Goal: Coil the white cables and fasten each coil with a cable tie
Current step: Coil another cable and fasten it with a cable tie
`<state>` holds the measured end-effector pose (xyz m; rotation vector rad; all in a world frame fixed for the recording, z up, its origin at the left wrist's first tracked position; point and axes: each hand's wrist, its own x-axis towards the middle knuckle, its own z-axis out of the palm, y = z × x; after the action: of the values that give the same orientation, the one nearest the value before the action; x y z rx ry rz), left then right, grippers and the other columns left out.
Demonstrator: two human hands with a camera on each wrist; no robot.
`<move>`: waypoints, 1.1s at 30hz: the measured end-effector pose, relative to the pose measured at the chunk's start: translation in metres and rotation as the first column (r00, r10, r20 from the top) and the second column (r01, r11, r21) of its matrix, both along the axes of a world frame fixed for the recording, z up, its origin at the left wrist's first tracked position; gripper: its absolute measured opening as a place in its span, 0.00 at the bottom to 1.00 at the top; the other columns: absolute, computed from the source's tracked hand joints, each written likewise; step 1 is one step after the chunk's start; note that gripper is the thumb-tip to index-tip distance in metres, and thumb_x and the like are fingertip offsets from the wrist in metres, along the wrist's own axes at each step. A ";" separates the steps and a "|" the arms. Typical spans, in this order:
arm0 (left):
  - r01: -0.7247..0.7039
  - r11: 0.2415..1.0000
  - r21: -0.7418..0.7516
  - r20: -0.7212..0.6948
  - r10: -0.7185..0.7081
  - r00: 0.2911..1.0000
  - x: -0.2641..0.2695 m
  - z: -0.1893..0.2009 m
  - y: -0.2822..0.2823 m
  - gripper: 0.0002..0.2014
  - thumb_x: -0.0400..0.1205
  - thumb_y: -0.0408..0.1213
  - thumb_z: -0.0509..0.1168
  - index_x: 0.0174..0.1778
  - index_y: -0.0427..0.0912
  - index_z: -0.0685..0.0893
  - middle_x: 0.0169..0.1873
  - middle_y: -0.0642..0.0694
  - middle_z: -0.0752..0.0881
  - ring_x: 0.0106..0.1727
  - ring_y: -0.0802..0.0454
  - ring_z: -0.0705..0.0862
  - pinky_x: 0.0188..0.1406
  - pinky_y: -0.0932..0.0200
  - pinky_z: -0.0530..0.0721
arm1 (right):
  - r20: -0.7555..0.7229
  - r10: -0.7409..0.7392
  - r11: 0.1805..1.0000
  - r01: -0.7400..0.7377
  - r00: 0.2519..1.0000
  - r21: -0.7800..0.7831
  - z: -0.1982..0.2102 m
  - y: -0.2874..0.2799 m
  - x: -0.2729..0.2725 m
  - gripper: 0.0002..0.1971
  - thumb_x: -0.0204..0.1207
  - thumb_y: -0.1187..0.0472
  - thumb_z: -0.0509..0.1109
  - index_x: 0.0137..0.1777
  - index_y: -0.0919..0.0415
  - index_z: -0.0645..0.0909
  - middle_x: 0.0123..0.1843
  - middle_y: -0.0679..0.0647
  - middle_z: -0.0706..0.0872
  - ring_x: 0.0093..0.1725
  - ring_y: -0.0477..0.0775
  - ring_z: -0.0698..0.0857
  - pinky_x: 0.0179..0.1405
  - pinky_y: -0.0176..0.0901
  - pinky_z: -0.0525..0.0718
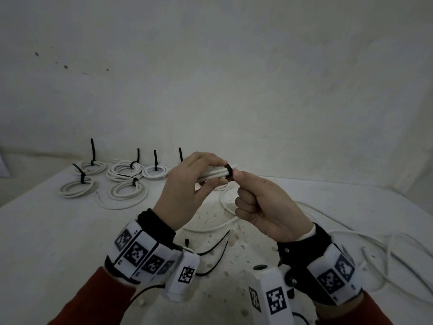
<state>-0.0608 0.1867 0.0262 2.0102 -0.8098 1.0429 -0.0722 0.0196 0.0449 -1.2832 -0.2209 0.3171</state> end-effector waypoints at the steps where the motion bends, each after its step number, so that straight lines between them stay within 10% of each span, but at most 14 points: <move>1: 0.005 1.000 -0.002 0.009 -0.005 1.000 0.000 0.000 0.000 0.11 0.78 0.38 0.69 0.55 0.40 0.85 0.51 0.51 0.85 0.52 0.61 0.82 0.54 0.70 0.77 | -0.003 0.014 1.000 -0.014 1.000 0.007 -0.001 0.000 0.000 0.08 0.83 0.57 0.62 0.51 0.62 0.77 0.18 0.45 0.56 0.18 0.44 0.54 0.19 0.34 0.55; 7: 0.011 0.999 0.037 0.023 -0.012 1.000 0.003 -0.004 0.005 0.11 0.80 0.40 0.65 0.58 0.49 0.82 0.56 0.62 0.82 0.58 0.65 0.81 0.56 0.52 0.79 | 0.019 0.119 0.993 -0.119 0.993 0.005 -0.003 -0.005 0.003 0.11 0.80 0.59 0.62 0.52 0.65 0.82 0.36 0.56 0.87 0.34 0.52 0.84 0.39 0.41 0.80; 13: -0.022 0.995 0.093 0.085 0.014 0.996 0.005 -0.003 0.010 0.14 0.78 0.39 0.69 0.60 0.51 0.82 0.57 0.63 0.82 0.56 0.63 0.81 0.60 0.48 0.74 | -0.037 0.145 0.977 -0.137 0.989 0.165 -0.005 0.001 0.005 0.04 0.74 0.59 0.64 0.41 0.59 0.74 0.24 0.48 0.68 0.22 0.42 0.62 0.22 0.33 0.61; 25: -0.155 0.952 0.262 0.295 0.073 0.953 0.007 0.001 0.011 0.11 0.80 0.45 0.65 0.55 0.47 0.88 0.55 0.59 0.86 0.52 0.59 0.79 0.59 0.53 0.67 | -0.095 0.014 0.987 0.001 0.995 0.163 -0.010 0.005 0.006 0.10 0.82 0.62 0.60 0.38 0.57 0.71 0.18 0.45 0.59 0.17 0.41 0.57 0.18 0.33 0.52; 29: -0.060 0.980 0.188 0.162 0.029 0.986 0.010 -0.007 0.010 0.12 0.80 0.42 0.65 0.57 0.44 0.86 0.54 0.55 0.87 0.52 0.58 0.82 0.55 0.63 0.76 | -0.072 -0.007 0.997 0.012 0.997 0.074 -0.012 0.006 0.008 0.10 0.84 0.58 0.61 0.44 0.61 0.78 0.19 0.47 0.63 0.17 0.43 0.60 0.16 0.32 0.61; 33: 0.001 0.956 -0.292 -0.265 -0.082 0.961 0.012 -0.011 0.002 0.07 0.79 0.35 0.69 0.49 0.51 0.86 0.40 0.61 0.89 0.44 0.67 0.85 0.46 0.73 0.79 | 0.097 -0.131 0.982 0.142 0.987 -0.126 -0.011 0.004 0.009 0.18 0.82 0.50 0.65 0.42 0.62 0.89 0.31 0.55 0.83 0.28 0.52 0.79 0.31 0.39 0.82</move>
<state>-0.0489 0.1889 0.0152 1.8244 -0.5162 0.7830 -0.0636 0.0239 0.0338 -1.4377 -0.1882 0.1591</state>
